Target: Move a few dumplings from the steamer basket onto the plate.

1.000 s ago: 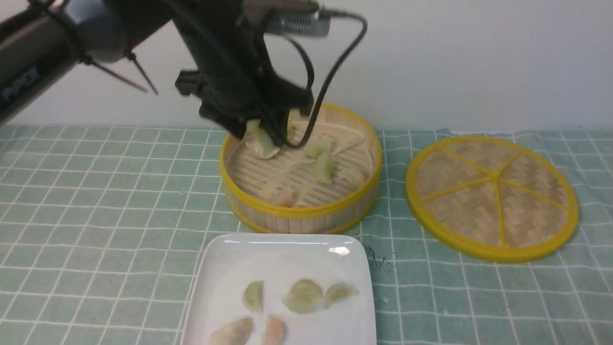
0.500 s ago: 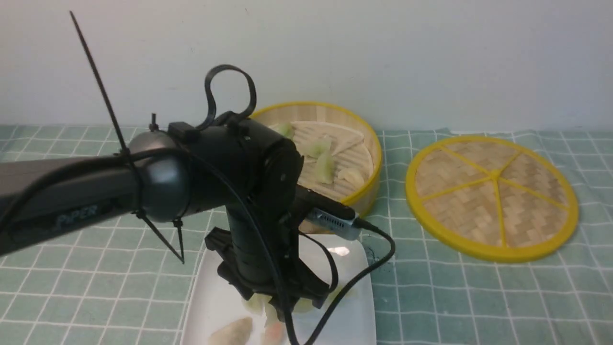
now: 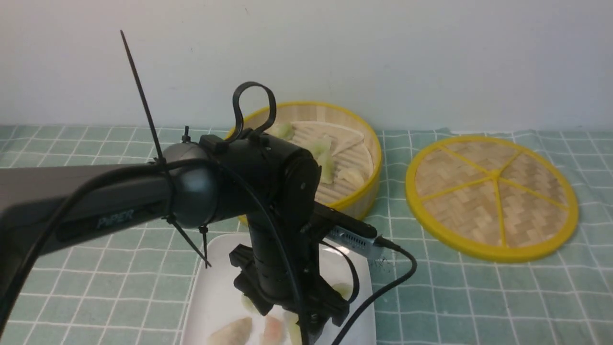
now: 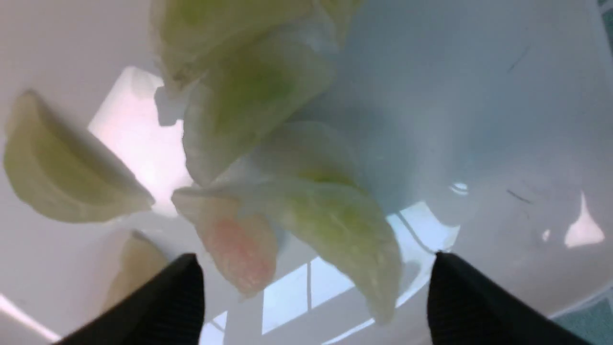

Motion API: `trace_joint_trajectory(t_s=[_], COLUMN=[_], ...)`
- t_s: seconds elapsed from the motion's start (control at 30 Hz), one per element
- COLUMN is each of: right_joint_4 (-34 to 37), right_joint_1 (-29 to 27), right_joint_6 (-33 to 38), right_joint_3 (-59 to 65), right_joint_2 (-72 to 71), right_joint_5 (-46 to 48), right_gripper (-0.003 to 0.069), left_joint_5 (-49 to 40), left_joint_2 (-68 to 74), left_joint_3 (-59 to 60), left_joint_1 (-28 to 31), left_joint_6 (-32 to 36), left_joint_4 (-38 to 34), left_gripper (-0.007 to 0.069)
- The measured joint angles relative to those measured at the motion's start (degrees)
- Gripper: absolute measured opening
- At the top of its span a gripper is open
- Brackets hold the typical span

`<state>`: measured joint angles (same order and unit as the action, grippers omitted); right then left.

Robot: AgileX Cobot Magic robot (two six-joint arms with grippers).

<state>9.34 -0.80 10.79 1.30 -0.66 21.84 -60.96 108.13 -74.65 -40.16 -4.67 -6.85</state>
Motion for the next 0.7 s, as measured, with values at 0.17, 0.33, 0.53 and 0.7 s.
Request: trace_joint_trajectory(t_s=[0.17, 0.33, 0.53, 0.7], right_joint_4=[0.0, 0.0, 0.0, 0.0], right_joint_1=[0.0, 0.0, 0.0, 0.0], right_joint_6=[0.0, 0.0, 0.0, 0.0], right_joint_3=[0.0, 0.0, 0.0, 0.0], right_joint_2=[0.0, 0.0, 0.0, 0.0], right_joint_5=[0.0, 0.0, 0.0, 0.0], right_gripper=[-0.0013, -0.0013, -0.0013, -0.0013], left_joint_5=[-6.8, -7.9, -8.9, -2.2], left_joint_2=[-0.1, -5.2, -18.8, -37.9], left_joint_3=[-6.7, -11.2, -10.7, -2.2], left_joint_1=[0.0, 0.0, 0.0, 0.0], left_joint_6=[0.0, -0.1, -2.0, -4.1], left_joint_4=[2.7, 4.8, 5.8, 5.8], left_gripper=[0.0627, 0.0323, 0.002, -0.0006])
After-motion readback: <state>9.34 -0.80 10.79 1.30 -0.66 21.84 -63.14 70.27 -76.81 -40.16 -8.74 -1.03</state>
